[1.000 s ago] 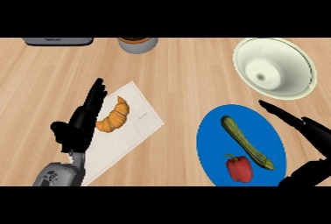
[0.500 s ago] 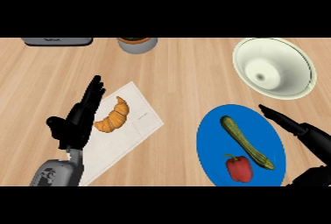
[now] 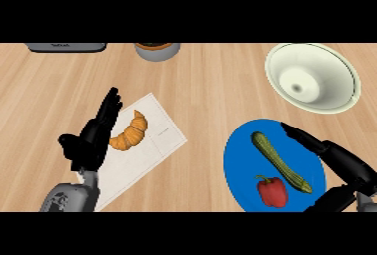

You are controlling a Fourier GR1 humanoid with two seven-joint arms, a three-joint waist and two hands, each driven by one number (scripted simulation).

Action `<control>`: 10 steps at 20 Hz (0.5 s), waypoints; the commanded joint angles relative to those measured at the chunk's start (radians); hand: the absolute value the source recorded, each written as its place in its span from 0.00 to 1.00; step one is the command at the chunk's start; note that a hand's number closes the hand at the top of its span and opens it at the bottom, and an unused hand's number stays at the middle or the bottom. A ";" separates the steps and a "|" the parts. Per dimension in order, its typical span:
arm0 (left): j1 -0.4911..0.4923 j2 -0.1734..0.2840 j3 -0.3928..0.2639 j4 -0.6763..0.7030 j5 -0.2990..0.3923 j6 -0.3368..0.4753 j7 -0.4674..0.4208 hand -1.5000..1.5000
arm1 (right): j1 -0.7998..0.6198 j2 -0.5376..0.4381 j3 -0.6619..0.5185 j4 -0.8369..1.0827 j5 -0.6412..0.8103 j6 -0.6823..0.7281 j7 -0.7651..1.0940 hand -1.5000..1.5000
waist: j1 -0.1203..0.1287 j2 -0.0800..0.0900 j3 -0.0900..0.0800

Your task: Pick the squash from the plate and place it in the bowl

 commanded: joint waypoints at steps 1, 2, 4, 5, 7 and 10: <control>0.014 -0.019 0.015 0.006 -0.010 -0.016 0.003 0.50 | 0.023 0.041 -0.005 0.030 0.063 0.006 -0.033 0.00 | -0.001 0.000 0.000; 0.017 -0.015 0.005 -0.036 -0.019 -0.015 0.025 0.50 | -0.025 0.055 -0.008 0.121 0.093 -0.018 -0.086 0.00 | 0.001 0.000 0.000; 0.013 -0.014 0.025 0.001 -0.025 -0.031 -0.018 0.50 | 0.057 0.081 0.010 0.023 0.101 -0.020 -0.057 0.00 | -0.002 0.000 0.000; 0.010 -0.004 0.051 -0.006 0.002 -0.057 -0.003 0.50 | 0.047 0.060 -0.020 0.037 0.088 0.017 -0.098 0.00 | -0.002 0.000 0.000; -0.009 -0.015 0.036 -0.063 -0.028 -0.034 0.058 0.50 | -0.006 0.067 -0.037 0.101 0.109 0.008 -0.097 0.00 | 0.000 0.000 0.000; -0.026 0.005 0.076 -0.015 0.005 -0.062 0.024 0.50 | -0.052 0.037 -0.025 0.195 0.215 -0.047 -0.169 0.00 | 0.001 0.000 0.000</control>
